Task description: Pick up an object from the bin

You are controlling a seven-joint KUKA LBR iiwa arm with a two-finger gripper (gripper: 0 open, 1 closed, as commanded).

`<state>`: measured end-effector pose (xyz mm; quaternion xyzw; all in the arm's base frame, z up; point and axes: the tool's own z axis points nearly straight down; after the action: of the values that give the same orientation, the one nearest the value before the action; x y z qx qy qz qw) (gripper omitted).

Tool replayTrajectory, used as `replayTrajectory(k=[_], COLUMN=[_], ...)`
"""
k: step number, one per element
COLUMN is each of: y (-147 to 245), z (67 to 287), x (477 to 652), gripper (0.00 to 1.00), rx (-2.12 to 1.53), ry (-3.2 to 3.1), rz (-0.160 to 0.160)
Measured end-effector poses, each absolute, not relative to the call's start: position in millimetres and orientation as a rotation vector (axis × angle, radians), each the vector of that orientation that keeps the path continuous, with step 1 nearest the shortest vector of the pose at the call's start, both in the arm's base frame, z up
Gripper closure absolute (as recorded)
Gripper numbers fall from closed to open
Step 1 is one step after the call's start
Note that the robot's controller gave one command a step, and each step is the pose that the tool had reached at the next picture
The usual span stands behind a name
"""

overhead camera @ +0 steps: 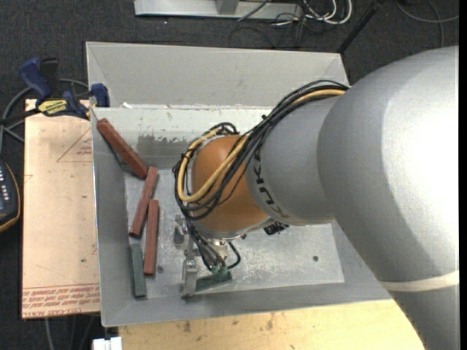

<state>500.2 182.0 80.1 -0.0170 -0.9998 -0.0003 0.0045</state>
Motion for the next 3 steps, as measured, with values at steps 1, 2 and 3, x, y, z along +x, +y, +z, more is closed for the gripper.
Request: replayTrajectory(k=[1,2,3], y=[113,52,12], z=[70,84,103], x=[496.8,524.1,609.6], gripper=[0.0,0.0,0.0], rx=[-0.177,0.069,0.004], ry=[-3.135,-3.145,-3.153], rz=[0.001,0.002,0.001])
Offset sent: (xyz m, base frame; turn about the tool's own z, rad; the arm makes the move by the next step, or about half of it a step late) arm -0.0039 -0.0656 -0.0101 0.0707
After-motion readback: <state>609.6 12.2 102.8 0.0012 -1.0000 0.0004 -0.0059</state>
